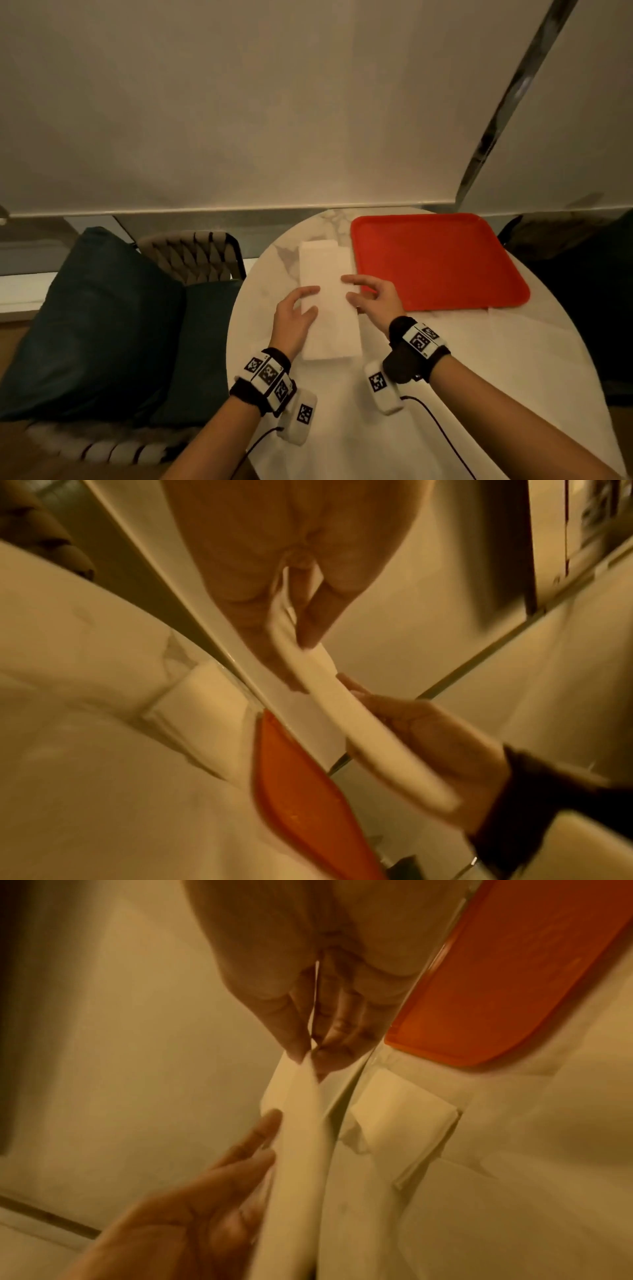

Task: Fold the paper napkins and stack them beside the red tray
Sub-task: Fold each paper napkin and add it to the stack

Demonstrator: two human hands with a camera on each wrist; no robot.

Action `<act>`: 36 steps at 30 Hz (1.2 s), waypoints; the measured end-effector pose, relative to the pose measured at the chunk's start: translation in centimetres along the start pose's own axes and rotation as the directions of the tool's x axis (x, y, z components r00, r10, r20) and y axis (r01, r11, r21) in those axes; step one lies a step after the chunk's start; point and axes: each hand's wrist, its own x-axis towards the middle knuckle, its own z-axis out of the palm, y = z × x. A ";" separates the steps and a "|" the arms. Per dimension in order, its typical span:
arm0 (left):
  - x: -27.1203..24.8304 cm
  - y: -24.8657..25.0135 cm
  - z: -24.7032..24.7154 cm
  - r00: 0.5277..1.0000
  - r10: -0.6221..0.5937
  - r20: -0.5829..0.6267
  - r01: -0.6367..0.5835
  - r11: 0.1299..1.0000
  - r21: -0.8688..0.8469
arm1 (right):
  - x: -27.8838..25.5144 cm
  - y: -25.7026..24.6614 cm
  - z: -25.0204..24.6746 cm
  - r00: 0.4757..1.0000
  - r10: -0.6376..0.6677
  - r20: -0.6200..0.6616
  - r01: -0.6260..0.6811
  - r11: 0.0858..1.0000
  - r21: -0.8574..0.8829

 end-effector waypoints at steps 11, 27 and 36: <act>13.5 -3.7 -1.1 0.994 -0.011 0.107 -0.053 0.816 0.576 | 13.3 3.7 1.9 0.998 0.006 0.058 0.027 0.834 -0.552; 15.7 -4.8 0.8 0.964 -0.251 0.092 0.041 0.477 0.878 | 15.5 6.3 2.4 0.985 0.136 0.108 -0.012 0.674 -0.739; 4.5 -3.5 5.2 0.954 -0.130 0.269 -0.155 0.556 0.816 | 3.6 5.3 -7.1 0.997 0.068 -0.048 -0.083 0.787 -0.611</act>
